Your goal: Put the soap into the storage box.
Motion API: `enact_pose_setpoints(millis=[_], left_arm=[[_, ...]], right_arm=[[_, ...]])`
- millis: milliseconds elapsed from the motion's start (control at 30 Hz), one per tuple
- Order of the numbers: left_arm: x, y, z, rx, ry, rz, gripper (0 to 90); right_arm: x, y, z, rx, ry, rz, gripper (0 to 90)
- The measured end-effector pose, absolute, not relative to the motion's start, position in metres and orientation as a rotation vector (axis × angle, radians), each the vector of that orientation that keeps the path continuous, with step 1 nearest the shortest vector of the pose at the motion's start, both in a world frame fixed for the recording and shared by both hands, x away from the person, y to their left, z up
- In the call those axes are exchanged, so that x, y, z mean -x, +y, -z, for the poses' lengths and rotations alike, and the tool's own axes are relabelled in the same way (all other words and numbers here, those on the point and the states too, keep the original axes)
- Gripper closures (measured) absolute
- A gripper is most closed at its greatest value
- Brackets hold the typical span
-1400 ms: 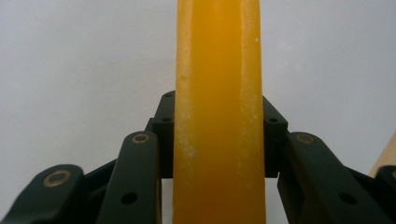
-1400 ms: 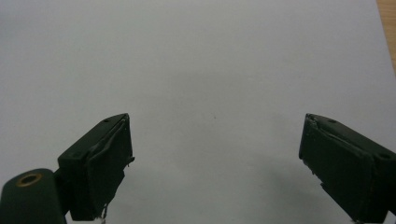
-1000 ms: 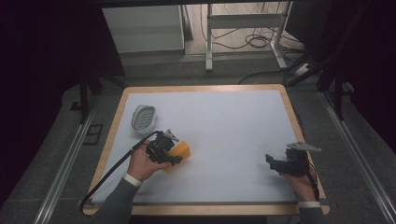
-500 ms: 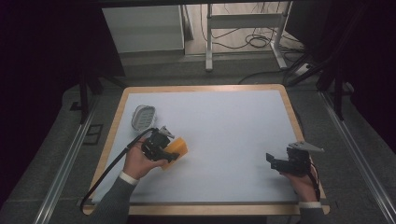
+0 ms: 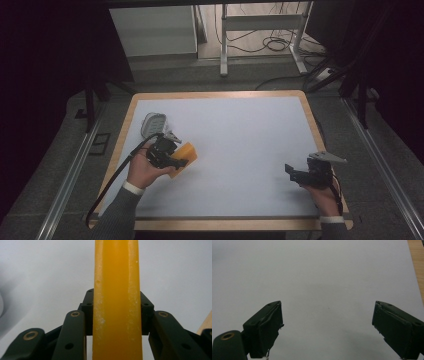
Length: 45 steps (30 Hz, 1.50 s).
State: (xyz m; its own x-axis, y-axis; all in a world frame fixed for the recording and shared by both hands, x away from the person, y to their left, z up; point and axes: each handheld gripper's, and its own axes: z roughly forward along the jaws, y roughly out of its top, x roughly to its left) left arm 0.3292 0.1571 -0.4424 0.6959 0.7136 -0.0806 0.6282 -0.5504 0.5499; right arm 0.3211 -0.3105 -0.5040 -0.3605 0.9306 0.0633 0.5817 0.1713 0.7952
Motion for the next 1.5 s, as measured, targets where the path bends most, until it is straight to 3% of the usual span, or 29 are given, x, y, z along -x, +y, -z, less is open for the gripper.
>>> enact_pose_setpoints(millis=[1500], left_arm=[[-0.341, 0.192, 0.43, -2.277, 1.117, -0.238, 60.7]], right_arm=[[-0.321, -0.31, 0.505, -1.43, 2.012, -1.044, 9.5]])
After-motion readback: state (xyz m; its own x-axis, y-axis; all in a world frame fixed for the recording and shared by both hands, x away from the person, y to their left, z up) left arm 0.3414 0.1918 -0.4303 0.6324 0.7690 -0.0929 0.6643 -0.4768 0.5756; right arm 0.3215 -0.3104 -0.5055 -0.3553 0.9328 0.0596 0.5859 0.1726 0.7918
